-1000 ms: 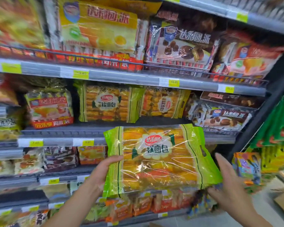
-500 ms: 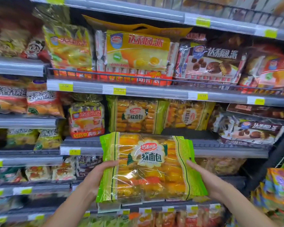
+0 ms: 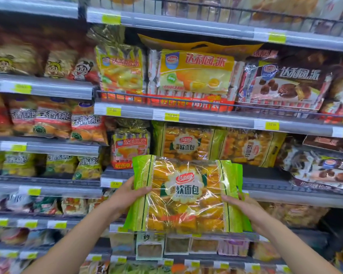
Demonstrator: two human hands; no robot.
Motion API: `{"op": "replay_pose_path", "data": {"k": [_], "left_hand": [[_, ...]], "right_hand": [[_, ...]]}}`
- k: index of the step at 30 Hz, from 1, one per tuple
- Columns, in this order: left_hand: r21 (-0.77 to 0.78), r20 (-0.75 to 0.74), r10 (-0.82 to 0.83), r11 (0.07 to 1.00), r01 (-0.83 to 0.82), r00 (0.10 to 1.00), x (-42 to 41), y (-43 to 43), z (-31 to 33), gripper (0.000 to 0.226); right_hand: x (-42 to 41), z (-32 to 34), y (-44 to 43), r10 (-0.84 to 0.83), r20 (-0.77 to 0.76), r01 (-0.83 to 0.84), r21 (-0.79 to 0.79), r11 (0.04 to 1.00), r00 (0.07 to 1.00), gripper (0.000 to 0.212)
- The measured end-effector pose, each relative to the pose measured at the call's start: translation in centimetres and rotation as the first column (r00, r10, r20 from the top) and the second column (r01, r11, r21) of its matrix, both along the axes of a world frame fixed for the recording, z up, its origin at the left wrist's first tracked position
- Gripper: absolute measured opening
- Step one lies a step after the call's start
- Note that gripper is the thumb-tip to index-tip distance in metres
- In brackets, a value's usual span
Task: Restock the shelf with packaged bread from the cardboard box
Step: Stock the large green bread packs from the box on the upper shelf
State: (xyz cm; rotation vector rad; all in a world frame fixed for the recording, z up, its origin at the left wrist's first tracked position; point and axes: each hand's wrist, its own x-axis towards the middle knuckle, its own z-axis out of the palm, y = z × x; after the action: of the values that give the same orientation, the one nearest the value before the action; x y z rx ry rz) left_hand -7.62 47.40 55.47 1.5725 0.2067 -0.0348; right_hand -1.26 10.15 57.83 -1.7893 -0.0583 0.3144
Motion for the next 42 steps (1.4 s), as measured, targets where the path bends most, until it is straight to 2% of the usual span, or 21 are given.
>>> {"op": "replay_pose_path", "data": {"k": [2, 6, 10, 14, 20, 23, 27, 29, 31, 32, 34, 35, 37, 38, 39, 42], "left_hand": [[0.067, 0.03, 0.061, 0.996, -0.063, 0.998, 0.6, 0.0, 0.4, 0.114], [0.087, 0.129, 0.131, 0.986, -0.143, 0.983, 1.1, -1.2, 3.1, 0.082], [0.137, 0.176, 0.124, 0.979, -0.149, 0.977, 3.3, -1.5, 3.7, 0.074], [0.218, 0.213, 0.135, 0.959, -0.182, 0.968, 5.9, -1.7, 3.9, 0.078], [0.242, 0.223, 0.186, 0.94, -0.239, 0.957, 11.3, -1.0, 4.0, 0.09], [0.195, 0.222, 0.243, 0.938, -0.288, 0.944, 14.2, -0.9, 4.1, 0.089], [0.198, 0.199, 0.311, 0.916, -0.349, 0.929, 18.4, -1.2, 3.7, 0.087], [0.208, 0.158, 0.343, 0.905, -0.371, 0.926, 20.1, -1.5, 3.5, 0.074], [0.222, 0.12, 0.365, 0.897, -0.383, 0.923, 21.1, -1.7, 2.9, 0.038], [0.213, 0.11, 0.37, 0.898, -0.386, 0.922, 21.3, -1.8, 2.6, 0.035], [0.236, 0.082, 0.376, 0.892, -0.385, 0.923, 21.7, -1.9, 2.0, 0.045], [0.263, 0.082, 0.367, 0.889, -0.375, 0.927, 21.7, -1.9, 1.8, 0.048], [0.283, 0.105, 0.349, 0.887, -0.365, 0.931, 21.8, -1.8, 1.6, 0.072], [0.316, 0.137, 0.335, 0.877, -0.362, 0.932, 21.6, -1.9, 1.8, 0.076], [0.358, 0.176, 0.32, 0.86, -0.363, 0.931, 21.2, -2.0, 2.1, 0.076], [0.474, 0.247, 0.322, 0.782, -0.404, 0.914, 19.8, -2.0, 2.0, 0.073]], "right_hand": [[0.7, 0.2, 0.7, -0.008, 0.0, 0.008, 0.045, 0.999, 1.0, 0.134], [2.4, 0.6, 1.5, -0.028, -0.009, 0.028, 0.072, 0.997, 1.0, 0.096], [4.7, 1.1, 2.1, -0.042, 0.021, 0.04, 0.086, 0.996, 0.999, 0.085], [7.2, 1.8, 2.5, -0.074, 0.067, 0.069, 0.077, 0.995, 0.995, 0.066], [12.0, 2.6, 2.5, -0.069, 0.148, 0.063, 0.048, 0.997, 0.987, 0.074], [15.0, 2.3, 2.5, -0.078, 0.148, 0.073, 0.044, 0.996, 0.986, 0.088], [18.9, 1.3, 2.5, -0.096, 0.157, 0.093, 0.025, 0.995, 0.983, 0.093], [20.4, 1.0, 2.6, -0.105, 0.169, 0.106, 0.004, 0.994, 0.98, 0.096], [21.9, 0.1, 2.6, -0.125, 0.161, 0.129, -0.014, 0.992, 0.979, 0.102], [22.5, -0.5, 2.5, -0.126, 0.154, 0.134, -0.042, 0.99, 0.98, 0.104], [23.2, -1.5, 2.6, -0.119, 0.139, 0.134, -0.102, 0.986, 0.983, 0.095], [23.6, -1.9, 2.6, -0.128, 0.147, 0.147, -0.128, 0.981, 0.981, 0.082], [24.0, -2.7, 2.6, -0.145, 0.155, 0.17, -0.164, 0.972, 0.977, 0.06], [24.0, -2.8, 2.5, -0.149, 0.156, 0.176, -0.179, 0.968, 0.977, 0.058], [23.9, -2.8, 2.5, -0.148, 0.167, 0.178, -0.187, 0.966, 0.975, 0.061], [23.0, -2.8, 2.2, -0.216, 0.239, 0.273, -0.245, 0.93, 0.947, 0.088]]}}
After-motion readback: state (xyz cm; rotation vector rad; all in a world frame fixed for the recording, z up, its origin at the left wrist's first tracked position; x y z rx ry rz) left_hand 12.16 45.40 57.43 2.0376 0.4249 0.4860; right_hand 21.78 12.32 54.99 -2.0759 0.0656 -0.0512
